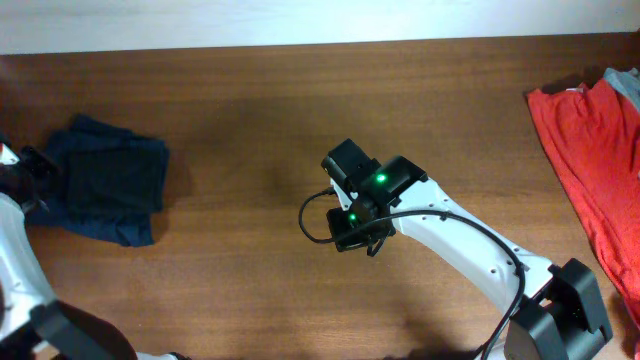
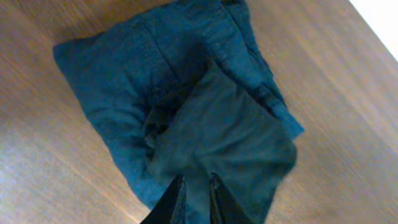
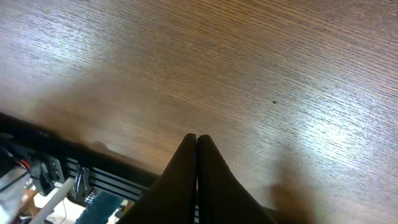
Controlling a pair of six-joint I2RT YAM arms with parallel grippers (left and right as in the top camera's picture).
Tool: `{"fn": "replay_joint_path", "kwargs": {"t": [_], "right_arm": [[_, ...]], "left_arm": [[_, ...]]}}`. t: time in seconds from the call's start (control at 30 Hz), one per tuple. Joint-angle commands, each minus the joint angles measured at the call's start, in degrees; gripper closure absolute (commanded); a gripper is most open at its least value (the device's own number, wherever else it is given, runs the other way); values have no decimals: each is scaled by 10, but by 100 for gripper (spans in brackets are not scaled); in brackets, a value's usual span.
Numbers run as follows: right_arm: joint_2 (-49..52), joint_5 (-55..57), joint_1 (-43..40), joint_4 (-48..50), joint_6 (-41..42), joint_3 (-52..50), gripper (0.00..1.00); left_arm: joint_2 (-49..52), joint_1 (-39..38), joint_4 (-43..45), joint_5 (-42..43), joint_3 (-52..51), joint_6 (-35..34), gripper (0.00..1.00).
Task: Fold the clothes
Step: 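Release the shirt on the stack and press it with the left gripper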
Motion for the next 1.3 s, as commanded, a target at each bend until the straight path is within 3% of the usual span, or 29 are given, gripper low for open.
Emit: {"fn": "replay_joint_path", "kwargs": {"t": [0.0,0.3,0.47,0.67,0.83,1.03,1.13,1.27], "right_arm": [[-14,12,3,2,-5,10,96],[-14,13,3,2,-5,10,96],[-14,13,3,-5,-5,10,96],[-14,14,3,-15,-5,10,96],[-14,14,3,-12,-5,10,96],[-14,13,3,-2,-5,10,96],[-16,14,3,7,2,10,95],[-33,29,3,13,2,24,86]], "left_arm": [[54,-1,21,-13,-33,-3,86],[181,-1,77,-14,-44,-5,86],[237,0,76,26,-44,-5,91],[177,0,61,26,-21,-5,90],[62,-13,45,37,-11,2,80],[23,-78,30,45,-11,53,76],[22,-128,16,80,-10,146,69],[17,-186,-46,72,12,219,68]]}}
